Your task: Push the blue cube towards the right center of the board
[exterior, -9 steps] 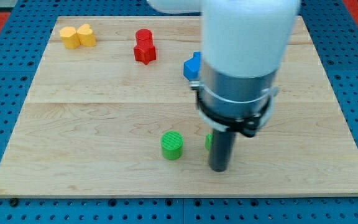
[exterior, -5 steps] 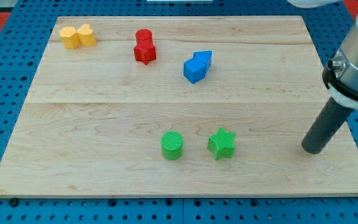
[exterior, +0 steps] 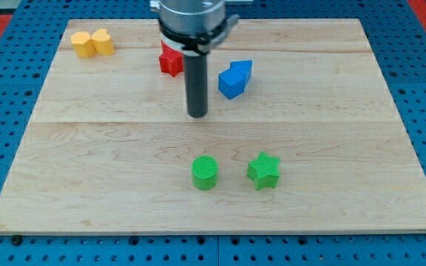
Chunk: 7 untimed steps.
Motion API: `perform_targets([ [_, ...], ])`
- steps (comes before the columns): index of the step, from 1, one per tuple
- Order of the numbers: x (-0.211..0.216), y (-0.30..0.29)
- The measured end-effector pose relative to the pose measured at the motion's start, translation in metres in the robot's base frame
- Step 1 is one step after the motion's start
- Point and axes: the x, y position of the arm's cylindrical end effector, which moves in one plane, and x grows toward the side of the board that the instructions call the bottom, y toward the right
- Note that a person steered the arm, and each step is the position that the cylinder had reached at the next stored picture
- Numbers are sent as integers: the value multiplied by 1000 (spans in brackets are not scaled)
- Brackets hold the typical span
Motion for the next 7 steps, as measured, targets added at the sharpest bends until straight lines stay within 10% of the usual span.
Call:
perform_targets([
  [2,-69,9],
  [5,34,197],
  [7,25,237],
])
